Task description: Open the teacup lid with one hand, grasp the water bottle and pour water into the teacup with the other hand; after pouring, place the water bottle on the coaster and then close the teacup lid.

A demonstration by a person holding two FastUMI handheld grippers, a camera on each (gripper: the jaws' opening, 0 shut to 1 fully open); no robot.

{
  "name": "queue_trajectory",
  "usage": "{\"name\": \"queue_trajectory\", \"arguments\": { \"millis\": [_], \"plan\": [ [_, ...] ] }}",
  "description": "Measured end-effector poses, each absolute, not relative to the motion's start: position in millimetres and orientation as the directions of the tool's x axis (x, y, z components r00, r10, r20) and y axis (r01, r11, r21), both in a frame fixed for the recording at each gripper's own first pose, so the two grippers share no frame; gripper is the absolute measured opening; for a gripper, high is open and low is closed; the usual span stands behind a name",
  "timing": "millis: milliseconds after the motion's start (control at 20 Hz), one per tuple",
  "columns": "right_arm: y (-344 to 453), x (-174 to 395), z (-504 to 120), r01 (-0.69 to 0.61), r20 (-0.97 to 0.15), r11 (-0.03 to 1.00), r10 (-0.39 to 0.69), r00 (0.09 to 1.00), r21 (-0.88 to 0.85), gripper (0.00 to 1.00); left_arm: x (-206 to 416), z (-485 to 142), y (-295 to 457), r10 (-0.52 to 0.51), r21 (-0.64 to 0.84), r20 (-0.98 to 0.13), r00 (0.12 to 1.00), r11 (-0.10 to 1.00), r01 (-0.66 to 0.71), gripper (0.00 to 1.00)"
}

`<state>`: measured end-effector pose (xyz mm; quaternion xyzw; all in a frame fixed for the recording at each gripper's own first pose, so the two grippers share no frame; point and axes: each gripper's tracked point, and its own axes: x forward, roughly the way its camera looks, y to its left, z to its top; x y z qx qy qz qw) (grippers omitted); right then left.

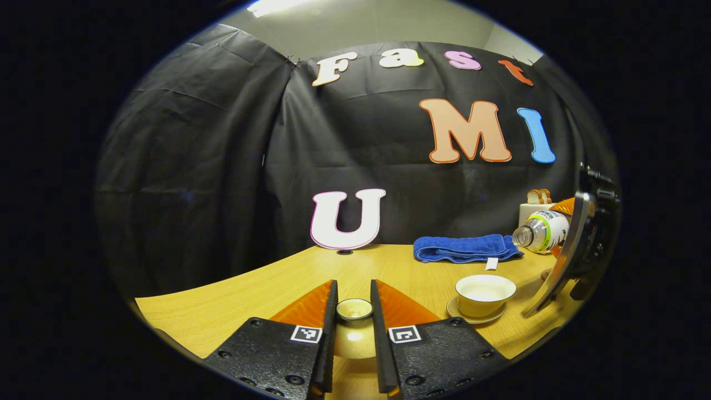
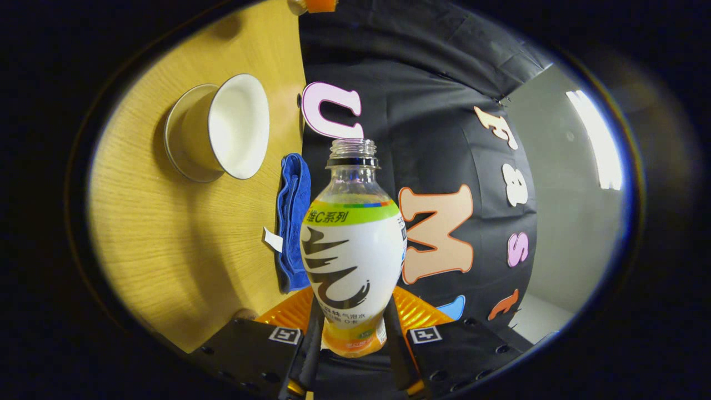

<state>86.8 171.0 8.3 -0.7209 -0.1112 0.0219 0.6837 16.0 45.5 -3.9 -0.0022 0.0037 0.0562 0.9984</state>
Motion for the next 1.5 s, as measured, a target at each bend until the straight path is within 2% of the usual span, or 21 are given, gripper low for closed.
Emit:
{"name": "queue_trajectory", "arguments": {
  "millis": [200, 700, 1050, 1500],
  "plan": [
    [178, 81, 2, 0.177, 0.139, -0.170, 0.215, 0.967, -0.969, 0.55, 16, -4, 46, 0.116, -0.005, -0.008, 0.993, 0.993, -0.117, 0.29],
    [178, 81, 7, 0.246, 0.165, -0.337, 0.252, 0.954, -0.909, 0.55, 17, -4, 46, 0.123, -0.005, -0.008, 0.992, 0.992, -0.123, 0.29],
    [187, 77, 13, 0.309, 0.196, -0.399, 0.299, 0.934, -0.863, 0.56, 16, -4, 46, 0.124, -0.005, -0.007, 0.992, 0.992, -0.124, 0.29],
    [192, 74, 7, 0.311, 0.180, -0.410, 0.327, 0.928, -0.858, 0.55, 16, -4, 46, 0.124, -0.005, -0.007, 0.992, 0.992, -0.124, 0.29]
  ]
}}
